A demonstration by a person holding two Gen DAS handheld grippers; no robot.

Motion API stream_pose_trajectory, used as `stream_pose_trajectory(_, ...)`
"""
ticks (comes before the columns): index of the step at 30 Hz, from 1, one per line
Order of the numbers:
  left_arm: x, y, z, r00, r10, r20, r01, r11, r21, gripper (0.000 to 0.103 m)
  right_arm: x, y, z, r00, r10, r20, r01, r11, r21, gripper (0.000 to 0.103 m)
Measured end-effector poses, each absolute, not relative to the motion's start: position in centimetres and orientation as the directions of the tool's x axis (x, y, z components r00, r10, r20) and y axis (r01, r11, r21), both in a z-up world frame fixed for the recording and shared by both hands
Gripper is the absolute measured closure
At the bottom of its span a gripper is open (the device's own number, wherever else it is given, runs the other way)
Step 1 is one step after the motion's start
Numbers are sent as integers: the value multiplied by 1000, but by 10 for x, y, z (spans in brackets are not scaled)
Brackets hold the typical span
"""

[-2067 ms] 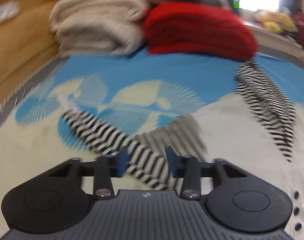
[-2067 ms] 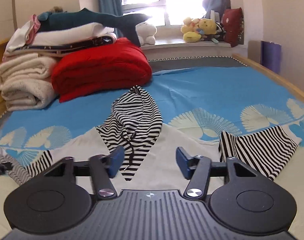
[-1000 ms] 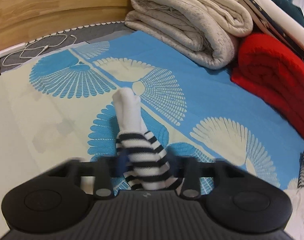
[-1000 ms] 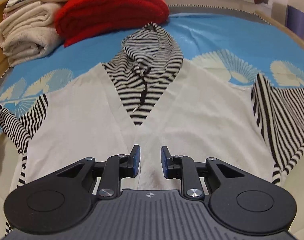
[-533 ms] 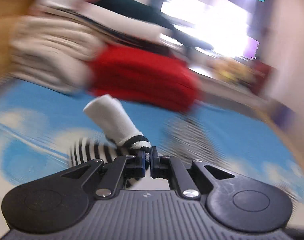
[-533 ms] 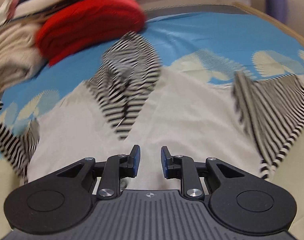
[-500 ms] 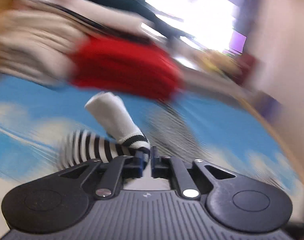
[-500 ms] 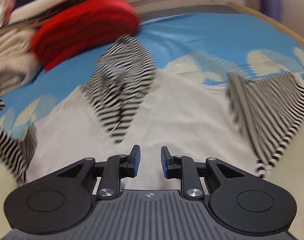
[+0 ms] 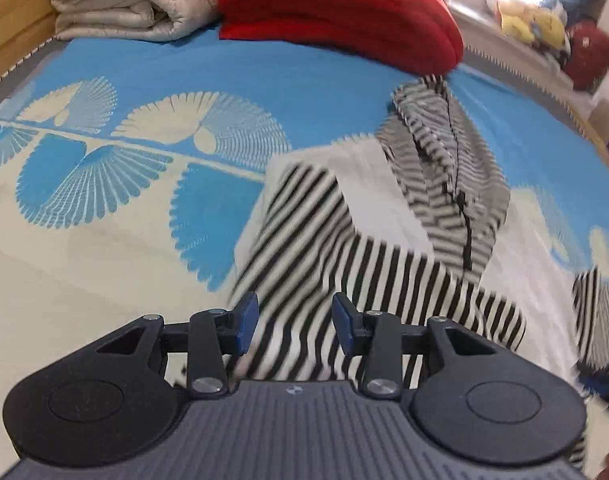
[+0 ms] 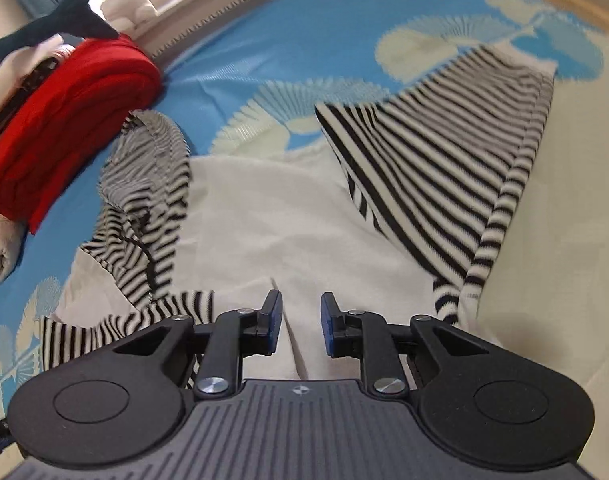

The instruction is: Fold small clothes

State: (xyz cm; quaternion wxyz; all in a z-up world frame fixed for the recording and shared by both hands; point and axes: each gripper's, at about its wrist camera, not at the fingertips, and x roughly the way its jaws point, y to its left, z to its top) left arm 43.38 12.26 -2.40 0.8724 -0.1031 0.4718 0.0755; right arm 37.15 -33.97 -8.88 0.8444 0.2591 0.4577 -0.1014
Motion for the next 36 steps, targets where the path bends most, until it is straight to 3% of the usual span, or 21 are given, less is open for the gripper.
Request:
stream_pose_trajectory(5,450,139,-23,537,35,-843,-263,956,-128,57,388,-320,-116,494,113,-862,368,871,325,78)
stream_pose_trajectory(7,455,142,-27,529,4,-848,-260,953,-158,57,391,-309,-124,474,106,-874,340,893,293,71)
stream_pose_trajectory(14,453,152,-26,524,-27,-851,-251,950,-185,57,397,-272,-138,443,53,-895,171,975,143,71)
stream_pose_trajectory(16,454,157,-27,521,-34,-853,-259,946,-196,57,396,-268,-136,454,56,-889,142,981,135,94)
stream_pose_trajectory(18,455,159,-26,523,-31,-852,-261,946,-194,57,395,-266,-130,478,49,-877,129,984,125,98)
stream_pose_trajectory(21,455,159,-27,520,-35,-854,-259,946,-197,57,389,-270,-97,598,56,-799,128,978,165,99)
stream_pose_trajectory(23,455,156,-30,514,-44,-856,-251,947,-199,57,380,-277,-61,725,77,-685,108,969,223,99)
stream_pose_trajectory(25,455,150,-33,507,-52,-860,-235,952,-196,57,375,-283,-47,778,12,-628,124,977,172,99)
stream_pose_trajectory(30,458,130,-51,463,-68,-884,-186,967,-172,57,393,-323,-115,478,-70,-876,360,925,122,97)
stream_pose_trajectory(34,457,121,-62,440,-102,-892,-157,969,-188,59,387,-322,-100,569,-126,-813,359,927,107,92)
stream_pose_trajectory(36,456,118,-72,415,-134,-900,-150,966,-212,59,388,-317,-92,625,-51,-779,278,947,161,90)
